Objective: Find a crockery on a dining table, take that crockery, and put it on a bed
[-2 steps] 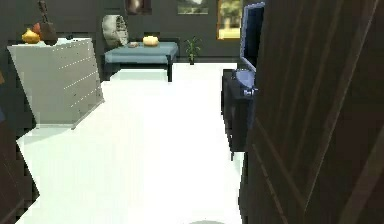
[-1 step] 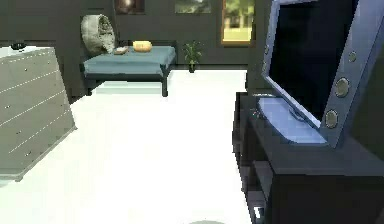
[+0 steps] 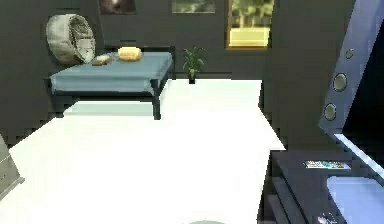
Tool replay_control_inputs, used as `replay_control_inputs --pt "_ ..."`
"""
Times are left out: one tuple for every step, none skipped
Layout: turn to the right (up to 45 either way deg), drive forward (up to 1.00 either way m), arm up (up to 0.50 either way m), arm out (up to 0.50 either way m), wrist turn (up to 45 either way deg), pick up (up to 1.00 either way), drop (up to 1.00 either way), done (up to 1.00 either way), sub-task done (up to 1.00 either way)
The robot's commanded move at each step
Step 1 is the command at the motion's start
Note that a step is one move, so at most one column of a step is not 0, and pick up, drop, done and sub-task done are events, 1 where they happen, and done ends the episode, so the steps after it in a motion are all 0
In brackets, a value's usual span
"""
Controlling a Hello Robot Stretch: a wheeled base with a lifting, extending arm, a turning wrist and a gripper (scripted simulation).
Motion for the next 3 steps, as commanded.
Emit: replay_control_inputs --pt "0.0 1.00 0.00 0.00 0.0 0.00 0.00 0.00 0.00" --pt "0.0 1.00 0.00 0.00 0.0 0.00 0.00 0.00 0.00" --pt "0.0 1.00 0.00 0.00 0.0 0.00 0.00 0.00 0.00"
